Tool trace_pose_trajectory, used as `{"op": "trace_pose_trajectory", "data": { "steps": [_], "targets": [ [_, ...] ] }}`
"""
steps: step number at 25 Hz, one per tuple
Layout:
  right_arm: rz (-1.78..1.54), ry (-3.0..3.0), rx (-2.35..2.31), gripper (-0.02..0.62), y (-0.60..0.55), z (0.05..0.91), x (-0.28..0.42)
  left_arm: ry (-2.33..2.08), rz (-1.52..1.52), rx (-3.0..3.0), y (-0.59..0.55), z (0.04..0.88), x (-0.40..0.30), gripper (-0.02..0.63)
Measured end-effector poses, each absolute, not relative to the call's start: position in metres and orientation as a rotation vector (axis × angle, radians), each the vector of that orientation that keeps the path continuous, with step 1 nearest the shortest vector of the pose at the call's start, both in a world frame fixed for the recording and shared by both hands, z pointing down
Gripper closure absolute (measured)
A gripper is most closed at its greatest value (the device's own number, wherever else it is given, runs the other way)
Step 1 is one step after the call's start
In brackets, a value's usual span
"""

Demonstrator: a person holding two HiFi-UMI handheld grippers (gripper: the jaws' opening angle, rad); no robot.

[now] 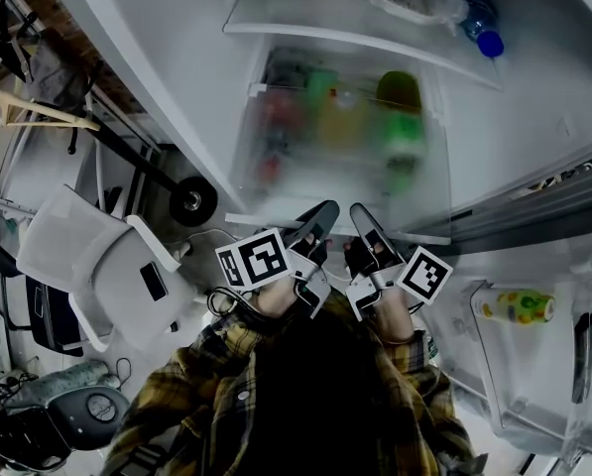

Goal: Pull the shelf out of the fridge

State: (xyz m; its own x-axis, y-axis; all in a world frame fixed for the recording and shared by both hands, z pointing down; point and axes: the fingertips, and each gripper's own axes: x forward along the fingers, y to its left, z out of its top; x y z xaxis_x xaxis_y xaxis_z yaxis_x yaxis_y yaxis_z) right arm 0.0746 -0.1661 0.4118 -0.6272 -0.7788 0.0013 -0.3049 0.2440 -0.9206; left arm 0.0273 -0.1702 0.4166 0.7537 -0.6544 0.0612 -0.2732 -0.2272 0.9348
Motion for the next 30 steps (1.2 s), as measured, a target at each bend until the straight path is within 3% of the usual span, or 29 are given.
{"op": "trace_pose_trajectory", "data": {
  "steps": [30],
  "targets": [
    [-1.386,2.044,-0.986,0.540,-0.1663,0.4125,0.0757,-0.722,-0.419,1.805,-0.1702,0.4158,0.0276,0.558]
  ]
}}
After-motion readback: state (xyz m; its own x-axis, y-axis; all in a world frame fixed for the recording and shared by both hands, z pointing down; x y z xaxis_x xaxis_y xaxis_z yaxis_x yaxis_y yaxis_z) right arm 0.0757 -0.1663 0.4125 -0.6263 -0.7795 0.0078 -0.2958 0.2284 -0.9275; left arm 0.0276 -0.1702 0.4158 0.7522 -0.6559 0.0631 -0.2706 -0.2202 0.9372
